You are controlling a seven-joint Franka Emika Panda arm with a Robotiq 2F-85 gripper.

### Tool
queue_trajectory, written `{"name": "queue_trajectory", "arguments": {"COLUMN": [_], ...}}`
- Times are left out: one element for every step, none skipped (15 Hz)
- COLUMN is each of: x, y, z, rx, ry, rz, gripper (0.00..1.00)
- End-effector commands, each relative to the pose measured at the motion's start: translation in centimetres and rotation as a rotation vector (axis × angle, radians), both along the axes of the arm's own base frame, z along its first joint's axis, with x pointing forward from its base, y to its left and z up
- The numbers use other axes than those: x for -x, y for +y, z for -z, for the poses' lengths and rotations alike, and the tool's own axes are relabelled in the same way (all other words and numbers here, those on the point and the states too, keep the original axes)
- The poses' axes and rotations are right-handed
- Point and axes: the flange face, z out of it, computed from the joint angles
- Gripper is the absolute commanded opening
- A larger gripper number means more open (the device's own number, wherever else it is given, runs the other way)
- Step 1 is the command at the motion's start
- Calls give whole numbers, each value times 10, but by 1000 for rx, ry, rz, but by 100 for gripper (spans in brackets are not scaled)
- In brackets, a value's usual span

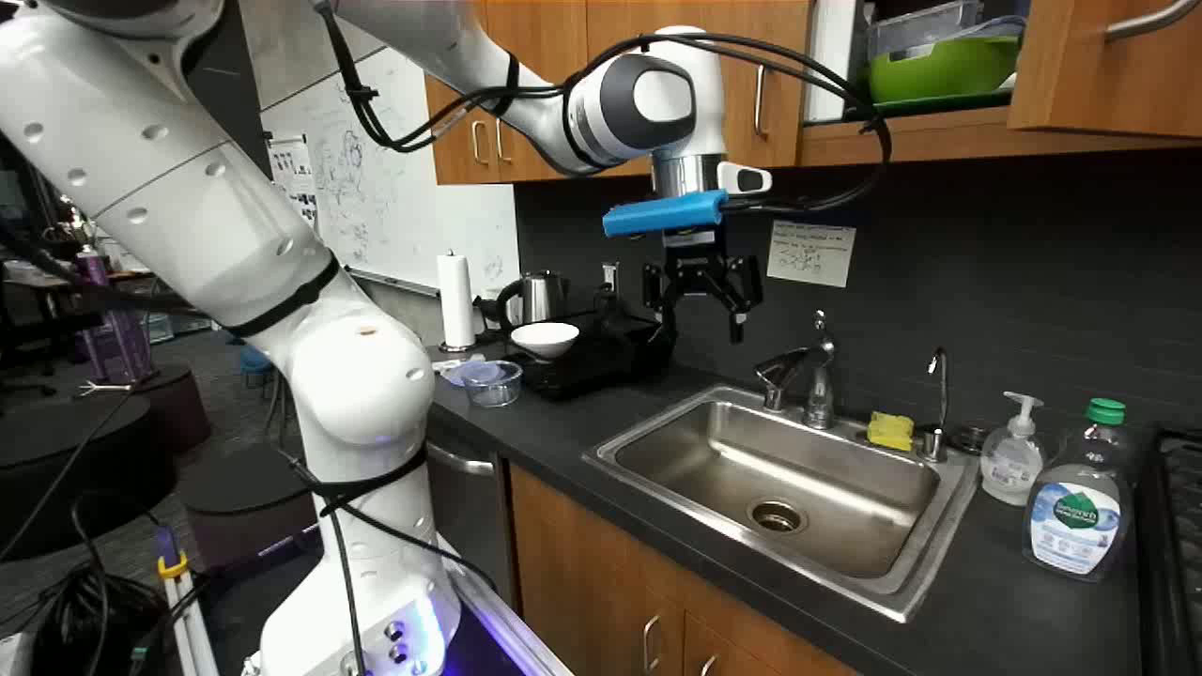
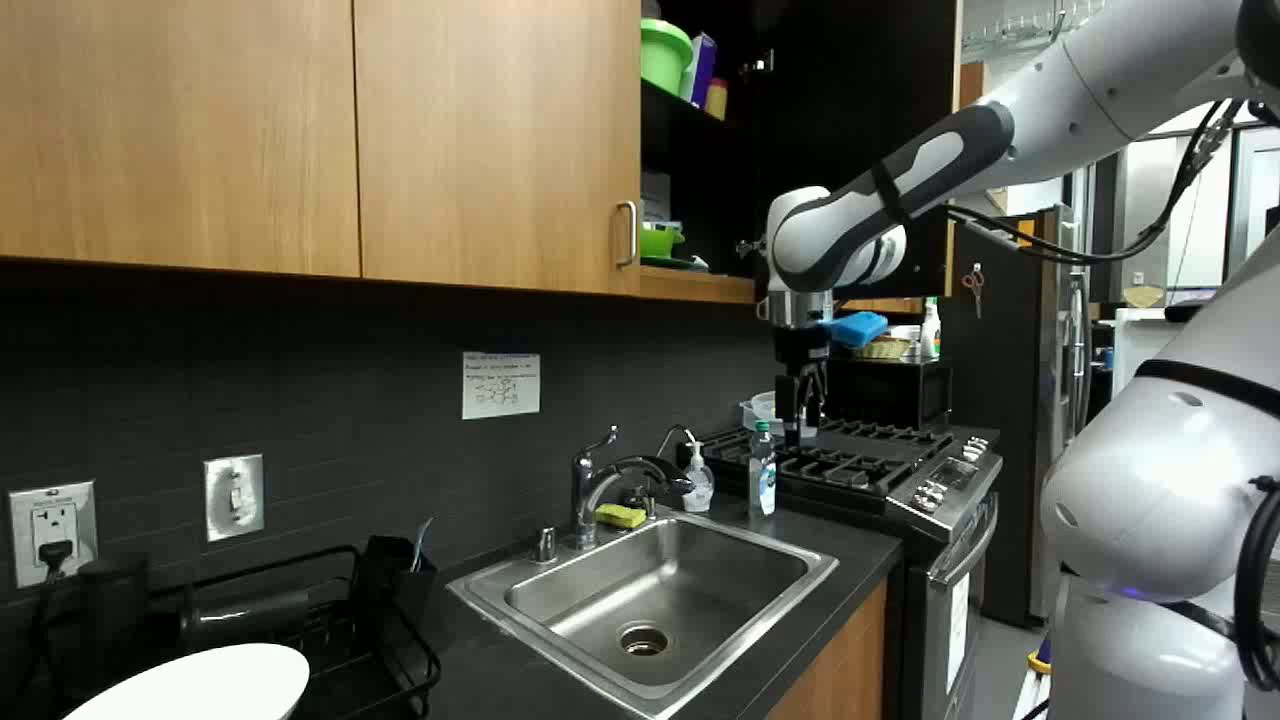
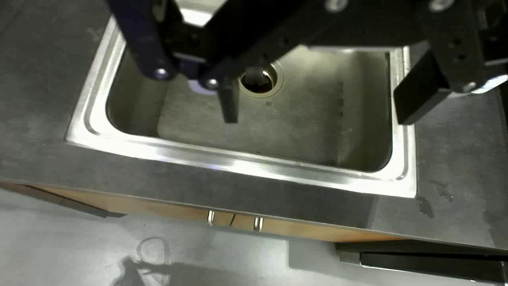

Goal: Close the cupboard completely

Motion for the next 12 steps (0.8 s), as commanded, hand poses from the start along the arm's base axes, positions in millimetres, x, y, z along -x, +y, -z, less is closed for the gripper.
{"name": "queue_trajectory", "arguments": {"x": [0, 0, 0, 0, 0, 0, 0, 0, 0, -2, -1, 4], "y": [0, 0, 0, 0, 0, 0, 0, 0, 0, -5, -6, -7], "z": [-1, -1, -1, -1, -1, -1, -1, -1, -1, 0, 1, 3], "rx": [0, 0, 0, 0, 0, 0, 0, 0, 0, -35, -75, -123], "ry": [1, 1, 1, 1, 1, 1, 1, 1, 1, 13, 18, 23], "rz": [0, 0, 0, 0, 0, 0, 0, 0, 0, -9, -11, -16], "gripper": [100, 100, 100, 100, 100, 100, 100, 100, 100, 100, 100, 100]}}
